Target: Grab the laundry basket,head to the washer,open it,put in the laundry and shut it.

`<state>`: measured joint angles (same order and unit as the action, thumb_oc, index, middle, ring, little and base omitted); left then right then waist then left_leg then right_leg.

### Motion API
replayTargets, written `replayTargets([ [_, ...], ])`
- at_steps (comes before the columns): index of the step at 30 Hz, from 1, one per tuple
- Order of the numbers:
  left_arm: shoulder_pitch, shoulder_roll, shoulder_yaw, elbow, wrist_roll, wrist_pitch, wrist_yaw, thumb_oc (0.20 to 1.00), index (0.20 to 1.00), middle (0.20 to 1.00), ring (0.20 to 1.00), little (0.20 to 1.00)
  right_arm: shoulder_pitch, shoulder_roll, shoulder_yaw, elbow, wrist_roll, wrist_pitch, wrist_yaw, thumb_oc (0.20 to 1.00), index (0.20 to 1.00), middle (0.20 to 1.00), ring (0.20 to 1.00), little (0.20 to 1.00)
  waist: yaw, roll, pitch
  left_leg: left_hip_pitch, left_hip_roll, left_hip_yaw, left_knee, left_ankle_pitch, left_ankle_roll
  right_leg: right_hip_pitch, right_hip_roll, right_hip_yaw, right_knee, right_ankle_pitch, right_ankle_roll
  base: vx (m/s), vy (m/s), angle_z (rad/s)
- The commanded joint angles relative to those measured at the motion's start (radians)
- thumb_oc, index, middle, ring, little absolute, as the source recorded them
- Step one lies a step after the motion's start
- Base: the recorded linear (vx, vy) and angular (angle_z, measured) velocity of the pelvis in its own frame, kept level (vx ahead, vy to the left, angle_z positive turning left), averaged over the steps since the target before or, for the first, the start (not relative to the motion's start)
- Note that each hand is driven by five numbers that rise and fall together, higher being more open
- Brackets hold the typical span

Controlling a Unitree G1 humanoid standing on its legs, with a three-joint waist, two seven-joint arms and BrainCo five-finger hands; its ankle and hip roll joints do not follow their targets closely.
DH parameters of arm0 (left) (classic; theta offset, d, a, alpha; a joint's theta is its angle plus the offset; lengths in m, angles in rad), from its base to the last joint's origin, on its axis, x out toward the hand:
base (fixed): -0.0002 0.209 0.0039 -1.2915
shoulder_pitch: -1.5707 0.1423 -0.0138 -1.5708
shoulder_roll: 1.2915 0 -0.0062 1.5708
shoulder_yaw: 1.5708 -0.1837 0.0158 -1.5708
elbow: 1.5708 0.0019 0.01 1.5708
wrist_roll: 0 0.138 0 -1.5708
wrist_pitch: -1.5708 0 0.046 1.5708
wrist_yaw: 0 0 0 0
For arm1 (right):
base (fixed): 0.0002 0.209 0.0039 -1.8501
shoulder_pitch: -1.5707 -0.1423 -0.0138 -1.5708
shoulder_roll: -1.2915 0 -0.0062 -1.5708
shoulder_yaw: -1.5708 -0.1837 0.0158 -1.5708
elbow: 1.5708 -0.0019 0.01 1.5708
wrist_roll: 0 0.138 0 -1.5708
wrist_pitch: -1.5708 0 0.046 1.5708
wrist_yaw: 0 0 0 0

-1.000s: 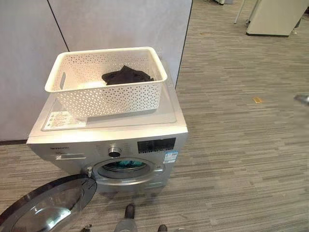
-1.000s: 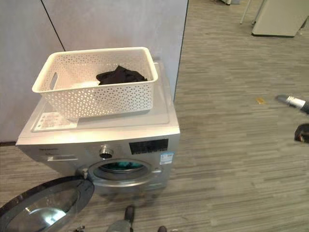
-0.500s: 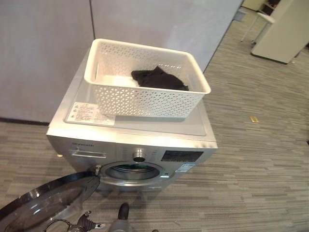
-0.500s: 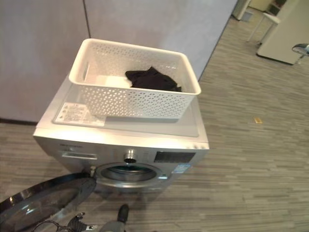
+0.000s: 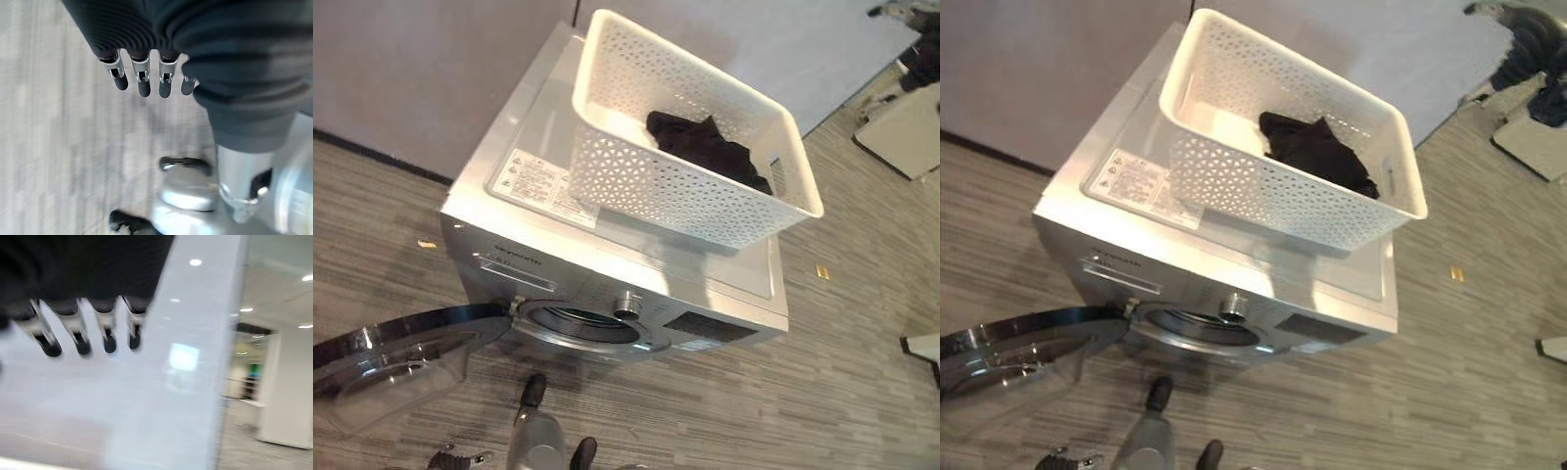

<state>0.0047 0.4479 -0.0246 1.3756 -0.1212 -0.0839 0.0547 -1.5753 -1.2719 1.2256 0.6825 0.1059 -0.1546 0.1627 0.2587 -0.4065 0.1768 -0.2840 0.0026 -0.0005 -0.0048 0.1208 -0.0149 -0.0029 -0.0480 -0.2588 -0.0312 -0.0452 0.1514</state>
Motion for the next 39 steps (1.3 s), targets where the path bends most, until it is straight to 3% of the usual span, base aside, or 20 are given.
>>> replayTargets([
  [1, 0.044, 0.026, -0.014, -0.051, -0.072, -0.008, -0.007, 1.000, 1.000, 1.000, 1.000, 1.000, -0.021, -0.042, -0.002, 0.054, 0.029, 0.044, 0.027, 1.000, 1.000, 1.000, 1.000, 1.000, 0.015, -0.007, 0.031, 0.009, 0.084, -0.044, -0.082, 0.015, -0.047, -0.017, -0.129, -0.003, -0.004, 0.200, 0.071, 0.01, 0.029, 0.20],
  [7, 0.019, 0.016, -0.033, -0.054, -0.112, -0.012, 0.002, 1.000, 1.000, 1.000, 1.000, 1.000, 0.022, 0.006, -0.020, 0.068, 0.022, 0.050, 0.024, 1.000, 1.000, 1.000, 1.000, 1.000, 0.033, -0.022, 0.059, -0.010, 0.077, -0.066, -0.079, 0.018, -0.044, -0.021, -0.128, -0.017, 0.004, 0.213, 0.071, 0.02, 0.011, 0.10],
  [9, 0.007, 0.020, -0.035, -0.073, -0.134, -0.017, 0.007, 1.000, 1.000, 1.000, 1.000, 1.000, 0.057, -0.007, -0.016, 0.030, 0.047, 0.065, 0.065, 1.000, 1.000, 1.000, 1.000, 1.000, 0.035, -0.030, 0.076, -0.019, 0.073, -0.077, -0.078, 0.020, -0.043, -0.023, -0.128, -0.027, 0.009, 0.221, 0.071, 0.04, 0.006, 0.06],
  [19, -0.013, 0.007, -0.080, -0.099, -0.141, -0.016, -0.013, 1.000, 1.000, 1.000, 1.000, 1.000, 0.099, 0.025, 0.038, 0.003, 0.044, 0.083, 0.153, 1.000, 1.000, 1.000, 1.000, 1.000, 0.041, -0.023, 0.099, -0.018, 0.066, -0.086, -0.074, 0.015, -0.037, -0.022, -0.127, -0.040, 0.014, 0.223, 0.067, 0.00, 0.004, 0.05],
  [27, -0.042, 0.009, -0.110, -0.116, -0.140, -0.017, -0.021, 1.000, 1.000, 1.000, 1.000, 1.000, 0.119, 0.109, 0.065, -0.004, 0.037, 0.109, 0.215, 1.000, 1.000, 1.000, 1.000, 1.000, 0.062, -0.019, 0.117, -0.037, 0.065, -0.095, -0.074, 0.019, -0.036, -0.028, -0.127, -0.054, -0.005, 0.232, 0.068, 0.00, -0.002, -0.01],
  [38, -0.097, -0.008, -0.144, -0.102, -0.149, -0.017, 0.011, 1.000, 1.000, 1.000, 1.000, 1.000, 0.221, 0.319, -0.024, 0.043, -0.118, 0.109, 0.133, 1.000, 1.000, 1.000, 1.000, 1.000, 0.087, -0.038, 0.144, -0.072, 0.063, -0.121, -0.078, 0.025, -0.036, -0.048, -0.120, -0.050, -0.024, 0.261, 0.067, 0.00, -0.001, 0.02],
  [39, -0.112, -0.006, -0.144, -0.095, -0.152, -0.017, 0.018, 1.000, 1.000, 1.000, 1.000, 1.000, 0.227, 0.354, -0.023, 0.044, -0.121, 0.110, 0.136, 0.200, 0.200, 0.200, 0.200, 0.200, 0.088, -0.045, 0.148, -0.074, 0.064, -0.122, -0.079, 0.026, -0.037, -0.053, -0.117, -0.048, -0.023, 0.266, 0.066, 0.00, 0.000, 0.00],
])
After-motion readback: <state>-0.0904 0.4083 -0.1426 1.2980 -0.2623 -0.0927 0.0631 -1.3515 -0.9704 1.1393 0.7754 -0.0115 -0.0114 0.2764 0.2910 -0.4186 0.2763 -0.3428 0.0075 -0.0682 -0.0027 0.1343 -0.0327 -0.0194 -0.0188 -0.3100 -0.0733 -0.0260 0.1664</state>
